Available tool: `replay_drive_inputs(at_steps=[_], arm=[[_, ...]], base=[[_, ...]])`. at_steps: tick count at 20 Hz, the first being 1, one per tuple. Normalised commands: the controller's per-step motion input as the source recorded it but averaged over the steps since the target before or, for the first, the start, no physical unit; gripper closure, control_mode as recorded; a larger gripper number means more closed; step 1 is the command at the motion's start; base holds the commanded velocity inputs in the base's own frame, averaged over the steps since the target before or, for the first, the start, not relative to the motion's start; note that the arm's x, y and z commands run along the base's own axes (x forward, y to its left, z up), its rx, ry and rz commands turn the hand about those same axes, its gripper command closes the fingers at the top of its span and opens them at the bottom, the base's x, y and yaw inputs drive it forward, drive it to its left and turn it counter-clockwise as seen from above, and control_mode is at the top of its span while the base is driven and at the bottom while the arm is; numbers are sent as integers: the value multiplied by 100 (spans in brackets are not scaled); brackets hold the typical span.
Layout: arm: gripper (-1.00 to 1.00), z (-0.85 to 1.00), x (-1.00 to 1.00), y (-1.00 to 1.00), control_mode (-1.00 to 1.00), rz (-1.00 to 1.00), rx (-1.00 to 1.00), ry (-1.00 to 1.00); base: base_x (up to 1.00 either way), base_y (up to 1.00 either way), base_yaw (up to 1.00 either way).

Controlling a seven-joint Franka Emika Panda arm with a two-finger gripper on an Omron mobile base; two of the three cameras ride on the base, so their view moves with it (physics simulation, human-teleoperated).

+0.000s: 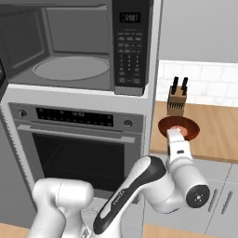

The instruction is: Open the microwave, place the bowl with waffle inside the microwave, then close the microwave door and turn it on.

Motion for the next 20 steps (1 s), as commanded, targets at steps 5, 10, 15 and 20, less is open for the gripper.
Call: replay_drive_inputs(at_steps=[5,10,15,20], arm=[[-100,-17,31,-22,-100,20,5,1],[-100,-18,27,-5,-100,17,1,1],[-100,-25,35,7,-100,3,0,0],[-100,-27,37,25,-100,-10,-1,0]], base=[[0,0,0],[0,0,0],[0,0,0],[0,0,0]])
